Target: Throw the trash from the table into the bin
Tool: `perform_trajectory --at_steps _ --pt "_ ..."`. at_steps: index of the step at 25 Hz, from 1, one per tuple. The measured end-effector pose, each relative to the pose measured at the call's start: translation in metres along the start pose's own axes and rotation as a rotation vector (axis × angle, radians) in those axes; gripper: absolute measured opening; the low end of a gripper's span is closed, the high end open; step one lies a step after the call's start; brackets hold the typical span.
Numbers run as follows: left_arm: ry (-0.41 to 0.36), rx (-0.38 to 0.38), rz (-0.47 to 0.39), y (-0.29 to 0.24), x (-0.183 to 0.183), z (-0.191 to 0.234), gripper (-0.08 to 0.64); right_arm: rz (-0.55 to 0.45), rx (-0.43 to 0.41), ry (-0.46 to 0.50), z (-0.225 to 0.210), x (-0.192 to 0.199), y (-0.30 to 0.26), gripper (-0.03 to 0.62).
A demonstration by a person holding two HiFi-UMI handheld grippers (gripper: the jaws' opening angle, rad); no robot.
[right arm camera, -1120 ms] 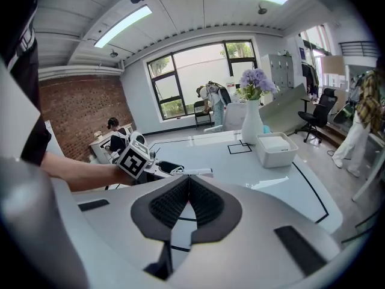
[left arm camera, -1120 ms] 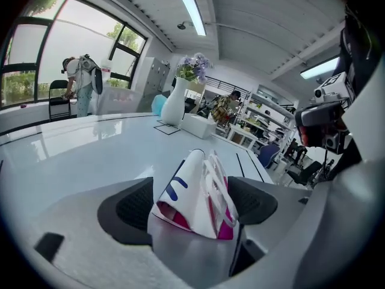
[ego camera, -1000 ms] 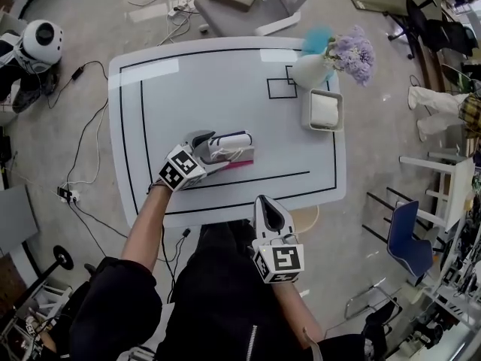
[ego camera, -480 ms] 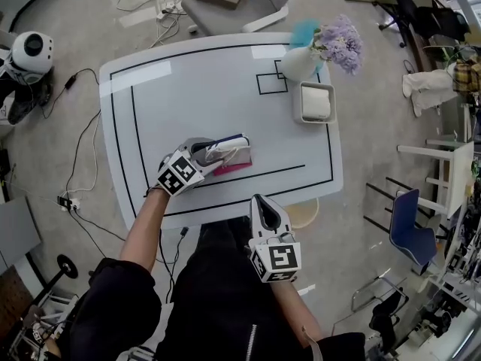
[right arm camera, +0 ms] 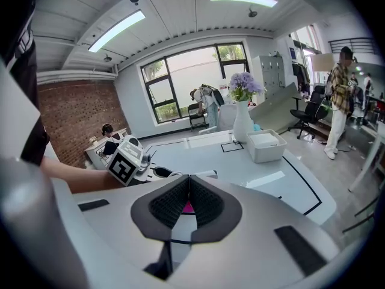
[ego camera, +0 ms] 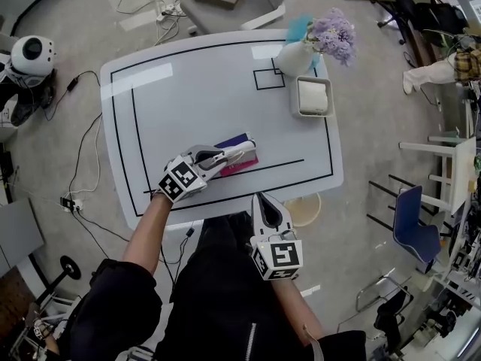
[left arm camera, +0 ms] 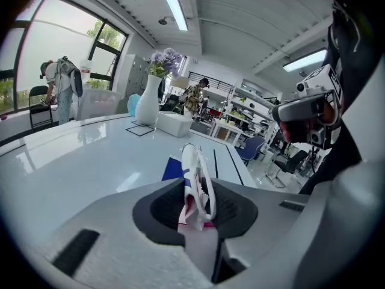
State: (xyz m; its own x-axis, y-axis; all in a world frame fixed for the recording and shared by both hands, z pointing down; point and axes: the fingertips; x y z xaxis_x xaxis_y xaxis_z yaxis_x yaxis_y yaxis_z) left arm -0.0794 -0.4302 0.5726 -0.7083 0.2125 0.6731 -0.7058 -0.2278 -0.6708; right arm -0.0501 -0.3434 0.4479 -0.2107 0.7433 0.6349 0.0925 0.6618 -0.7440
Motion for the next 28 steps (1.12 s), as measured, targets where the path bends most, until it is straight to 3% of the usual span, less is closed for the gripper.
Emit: perform_trajectory --at_steps 10,19,28 --pt "-0.012 -0.033 -0.110 0.020 -0.029 -0.032 0.077 -0.048 0.013 -0.018 -0.009 0.003 0.016 0.009" --pt "0.022 -0.123 -0.248 0.066 -0.065 -0.056 0.075 -0.081 0.030 -0.043 -0.027 0.010 0.029 0.009" --pt "-0.036 -0.225 -0.404 0.125 -0.115 -0.084 0.075 -0.095 0.023 -0.032 -0.031 0.014 0.036 0.009"
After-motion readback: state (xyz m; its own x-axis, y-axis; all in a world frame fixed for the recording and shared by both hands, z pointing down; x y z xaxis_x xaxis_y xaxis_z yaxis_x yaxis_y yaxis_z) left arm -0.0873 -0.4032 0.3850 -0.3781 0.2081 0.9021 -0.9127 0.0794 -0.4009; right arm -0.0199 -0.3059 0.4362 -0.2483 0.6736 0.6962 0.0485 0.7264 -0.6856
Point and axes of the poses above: the fingertips, and each gripper's own axes: y backward along the fingers, z to its left, x out of its underside, and after that the axes turned 13 degrees about z, right-handed
